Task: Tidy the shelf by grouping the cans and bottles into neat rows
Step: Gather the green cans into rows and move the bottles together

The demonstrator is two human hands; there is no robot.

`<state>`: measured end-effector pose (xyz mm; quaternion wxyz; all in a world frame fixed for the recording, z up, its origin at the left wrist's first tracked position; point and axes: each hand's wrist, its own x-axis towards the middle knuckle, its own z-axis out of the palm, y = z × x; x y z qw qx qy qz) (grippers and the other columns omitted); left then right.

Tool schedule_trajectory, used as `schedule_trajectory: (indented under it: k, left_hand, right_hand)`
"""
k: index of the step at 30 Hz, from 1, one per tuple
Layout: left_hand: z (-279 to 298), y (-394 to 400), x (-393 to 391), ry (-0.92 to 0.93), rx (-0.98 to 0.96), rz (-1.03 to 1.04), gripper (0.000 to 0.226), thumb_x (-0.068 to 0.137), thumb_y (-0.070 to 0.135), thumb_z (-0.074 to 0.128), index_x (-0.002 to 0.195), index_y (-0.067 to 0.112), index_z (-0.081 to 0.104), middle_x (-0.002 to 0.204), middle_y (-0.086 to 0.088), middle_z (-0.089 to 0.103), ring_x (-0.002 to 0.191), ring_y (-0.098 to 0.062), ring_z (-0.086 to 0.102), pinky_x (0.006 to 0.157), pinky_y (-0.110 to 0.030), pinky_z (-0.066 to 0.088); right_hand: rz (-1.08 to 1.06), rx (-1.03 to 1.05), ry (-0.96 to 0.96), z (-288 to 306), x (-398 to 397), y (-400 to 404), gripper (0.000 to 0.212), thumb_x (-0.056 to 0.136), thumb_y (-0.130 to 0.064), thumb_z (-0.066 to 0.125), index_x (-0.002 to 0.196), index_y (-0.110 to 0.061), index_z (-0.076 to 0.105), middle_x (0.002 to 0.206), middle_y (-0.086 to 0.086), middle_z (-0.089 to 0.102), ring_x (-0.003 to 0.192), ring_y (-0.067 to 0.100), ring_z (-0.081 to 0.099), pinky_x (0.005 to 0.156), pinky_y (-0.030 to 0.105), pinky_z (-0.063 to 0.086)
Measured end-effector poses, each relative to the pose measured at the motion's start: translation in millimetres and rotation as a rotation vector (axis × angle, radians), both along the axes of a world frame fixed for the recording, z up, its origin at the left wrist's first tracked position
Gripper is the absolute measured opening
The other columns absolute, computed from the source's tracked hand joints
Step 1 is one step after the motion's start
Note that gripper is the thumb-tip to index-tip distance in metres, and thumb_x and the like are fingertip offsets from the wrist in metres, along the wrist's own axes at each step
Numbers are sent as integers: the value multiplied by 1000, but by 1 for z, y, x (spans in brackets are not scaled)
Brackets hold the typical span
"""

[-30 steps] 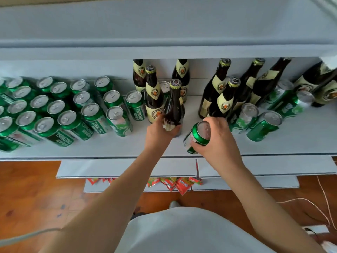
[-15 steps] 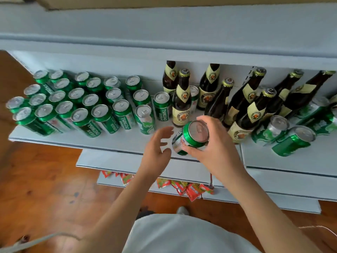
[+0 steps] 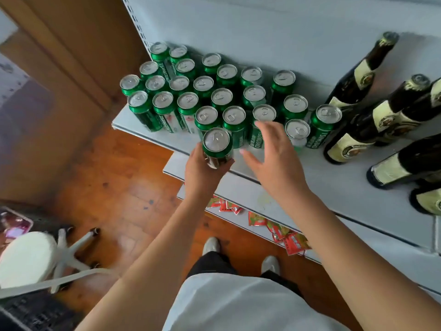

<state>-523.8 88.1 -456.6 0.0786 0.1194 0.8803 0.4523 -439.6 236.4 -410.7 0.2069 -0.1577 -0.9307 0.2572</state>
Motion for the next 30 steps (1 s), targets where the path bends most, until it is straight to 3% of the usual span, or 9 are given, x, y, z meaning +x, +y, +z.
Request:
schedule_trajectory:
  k: [2,4,8,13,17,23,25,28,30]
  left_hand:
    - [-5,-18,-15,-26,14,51,58,68,40,85,117,29,55,110,9,66,98,-13,63,84,-38,56]
    - [-8,-37,-29,-22,18,109,62,68,40,85,122,32,54,115,11,64,103,-13,60,89,-36,55]
    - [-14,-54,-65,-33,-28,166,67,67,42,87,124,25,56,117,3,52,104,-16,55,95,-35,50]
    - [-14,-39,-93,-47,-90,63,61,71,31,85,122,14,56,117,-5,54,95,-13,47,86,-27,42]
    - [-21,-33,-97,-9,-101,68,59,75,31,83,121,9,52,120,-9,56,104,-24,53,80,-26,37]
    - [-23,-28,-93,34,-122,74,61,75,32,83,122,7,52,120,-11,55,108,-29,54,81,-28,39]
    - [-23,-28,-89,35,-115,78,61,74,33,84,121,9,53,118,-9,56,107,-28,56,81,-30,42]
    - [-23,-30,-75,23,-102,33,57,71,34,86,115,12,56,114,-7,58,102,-26,60,79,-32,47]
    - [-23,-28,-59,32,-111,-50,57,71,35,86,114,13,57,112,-6,59,98,-24,60,79,-34,50]
  right_hand:
    - [-107,51,37,-5,2,6,46,92,-30,63,131,-7,53,129,10,52,113,26,52,87,24,44]
    - [-180,80,61,-9,-2,9,39,92,-26,62,127,-7,56,126,11,54,111,29,52,88,33,48]
    - [-202,85,84,-11,-19,1,34,93,-23,60,124,-9,57,125,9,54,108,28,51,87,34,47]
    - [-337,93,132,-16,-27,-4,38,91,-18,59,127,-6,54,127,12,54,115,26,49,97,28,40]
    - [-575,33,120,-19,-8,17,50,86,-16,64,132,-2,50,131,17,51,119,32,47,91,25,36]
    - [-401,-77,-72,-33,0,45,76,79,-26,79,142,-5,41,129,14,49,112,21,50,95,20,38]
    - [-393,-130,-52,-33,-2,50,71,77,-22,80,137,-9,44,124,12,52,101,17,51,88,20,42]
    - [-413,-244,-26,-29,5,59,64,73,-22,83,125,-13,49,115,6,59,89,9,48,72,6,33]
    - [-463,-338,16,-29,20,60,63,71,-26,85,123,-17,49,113,1,62,91,12,54,76,6,39]
